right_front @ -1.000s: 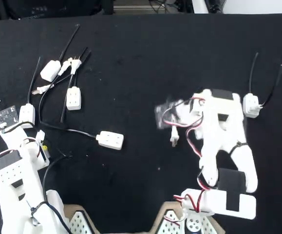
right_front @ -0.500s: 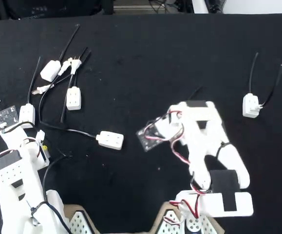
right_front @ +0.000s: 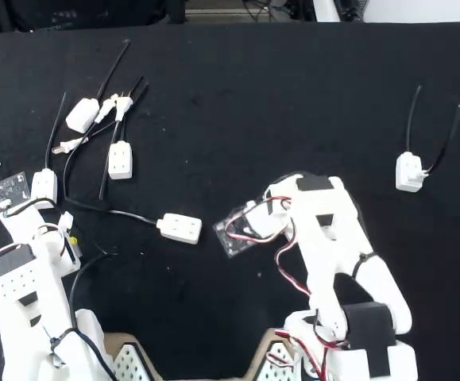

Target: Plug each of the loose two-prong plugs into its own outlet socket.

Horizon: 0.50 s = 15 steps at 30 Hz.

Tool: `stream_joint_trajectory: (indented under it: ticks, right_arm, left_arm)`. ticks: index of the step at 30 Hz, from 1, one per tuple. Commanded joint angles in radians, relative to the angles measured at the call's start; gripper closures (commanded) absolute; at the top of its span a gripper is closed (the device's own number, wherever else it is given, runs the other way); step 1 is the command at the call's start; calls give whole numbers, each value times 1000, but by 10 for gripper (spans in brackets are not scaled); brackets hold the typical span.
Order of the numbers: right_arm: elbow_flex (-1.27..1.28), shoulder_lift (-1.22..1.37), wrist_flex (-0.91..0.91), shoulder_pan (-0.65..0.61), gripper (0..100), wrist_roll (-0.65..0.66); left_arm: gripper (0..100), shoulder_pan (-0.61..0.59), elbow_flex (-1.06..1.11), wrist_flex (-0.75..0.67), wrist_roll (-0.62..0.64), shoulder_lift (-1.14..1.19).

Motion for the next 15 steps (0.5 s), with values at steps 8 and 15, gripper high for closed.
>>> stream_joint_trajectory:
  ticks: [8, 15]
  right_arm:
    - [-56, -48, 14, -48, 988, -644]
    - [-88, -48, 34, -37, 988, -1057]
  left_arm:
    - [833, -7, -8, -6, 5, -17]
    - [833, -7, -7, -5, 5, -17]
